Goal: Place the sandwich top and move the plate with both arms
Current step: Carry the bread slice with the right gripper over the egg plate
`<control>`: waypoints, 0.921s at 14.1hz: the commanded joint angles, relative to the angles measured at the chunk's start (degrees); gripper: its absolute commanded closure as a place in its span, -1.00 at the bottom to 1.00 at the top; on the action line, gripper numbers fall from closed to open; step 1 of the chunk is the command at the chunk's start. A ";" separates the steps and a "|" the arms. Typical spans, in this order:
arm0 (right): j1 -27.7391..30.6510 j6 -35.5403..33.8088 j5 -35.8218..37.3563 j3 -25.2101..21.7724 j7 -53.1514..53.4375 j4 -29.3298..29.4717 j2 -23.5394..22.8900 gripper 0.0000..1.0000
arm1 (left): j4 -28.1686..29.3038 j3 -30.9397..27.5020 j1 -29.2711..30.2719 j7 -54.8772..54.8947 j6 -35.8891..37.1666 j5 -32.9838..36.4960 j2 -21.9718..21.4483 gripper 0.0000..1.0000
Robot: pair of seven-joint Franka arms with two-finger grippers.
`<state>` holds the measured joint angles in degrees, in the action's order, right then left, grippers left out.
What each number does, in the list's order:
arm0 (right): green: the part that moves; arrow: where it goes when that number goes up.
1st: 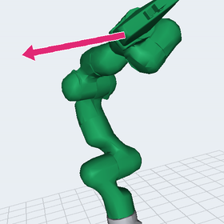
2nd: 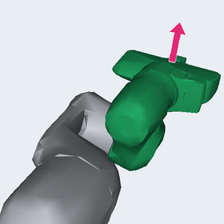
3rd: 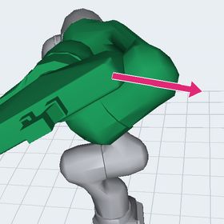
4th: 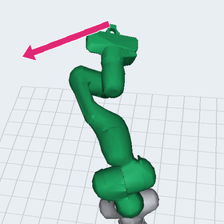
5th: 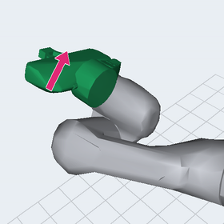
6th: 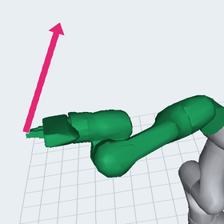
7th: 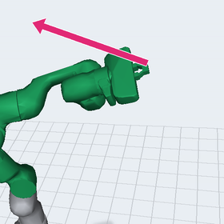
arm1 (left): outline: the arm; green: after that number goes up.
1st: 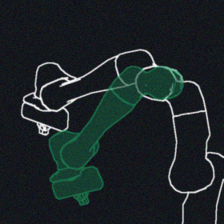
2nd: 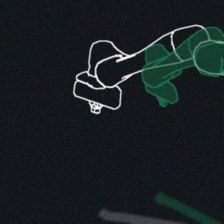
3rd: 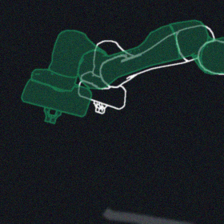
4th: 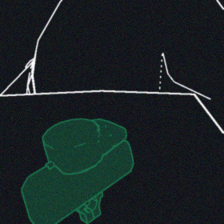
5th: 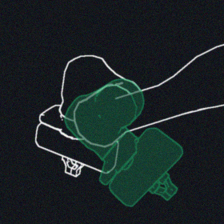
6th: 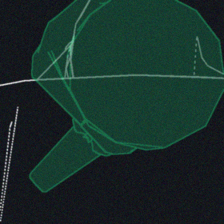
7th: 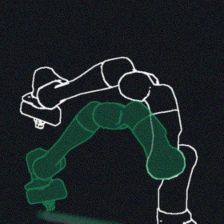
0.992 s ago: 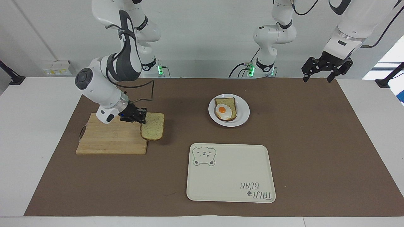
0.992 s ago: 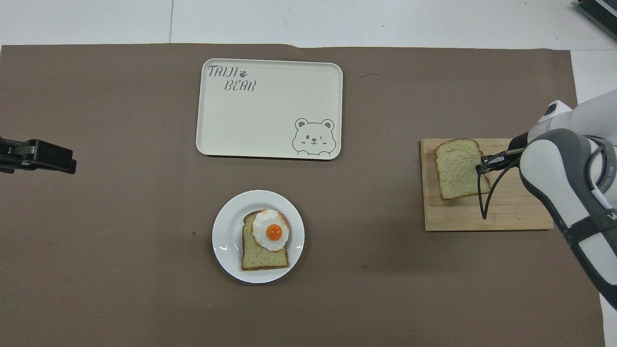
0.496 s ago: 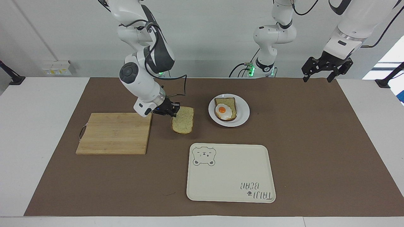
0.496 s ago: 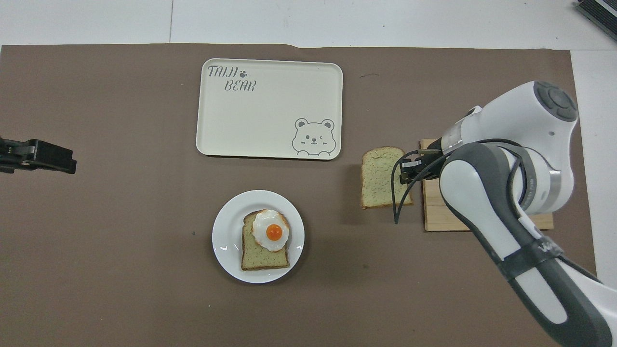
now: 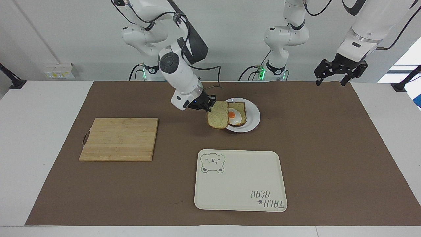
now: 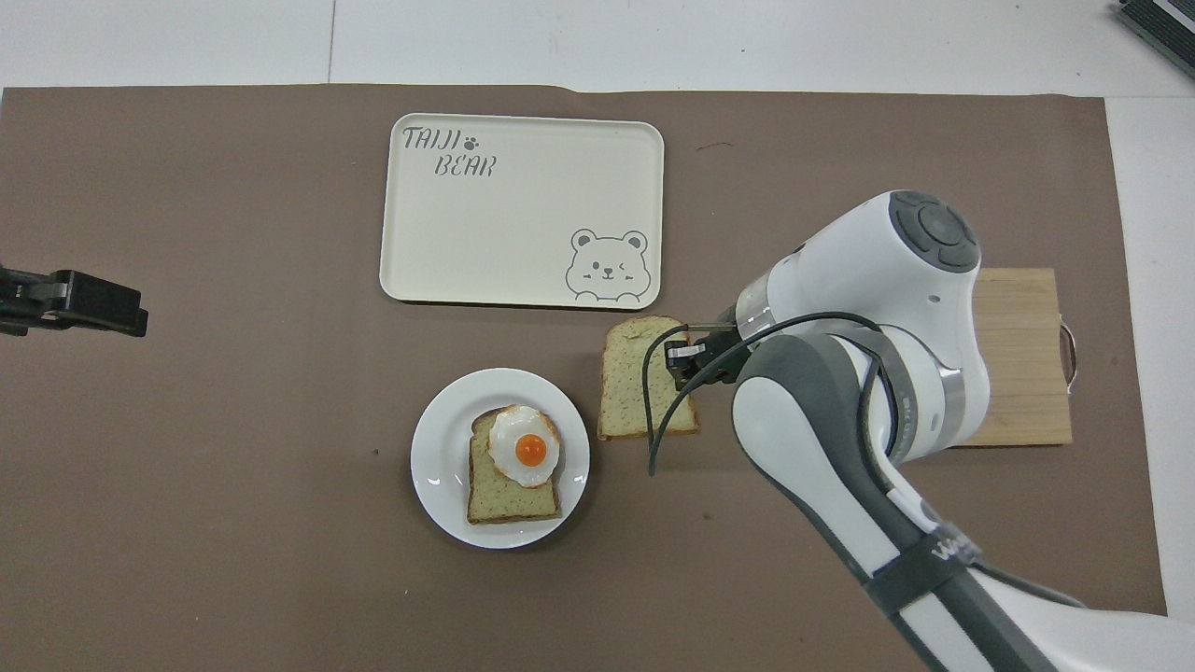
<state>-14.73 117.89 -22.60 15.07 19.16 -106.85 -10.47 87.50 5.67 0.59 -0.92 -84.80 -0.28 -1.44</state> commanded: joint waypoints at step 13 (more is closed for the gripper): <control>-11.90 15.88 -2.00 -0.13 2.91 -8.72 -1.13 1.00 | -0.05 0.48 1.17 0.56 0.77 -0.95 -0.58 -1.00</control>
<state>-26.55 132.75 -23.41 15.08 23.48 -114.74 -12.14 87.50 5.67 0.59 -0.92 -84.80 -0.28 -1.44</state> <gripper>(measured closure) 0.943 0.000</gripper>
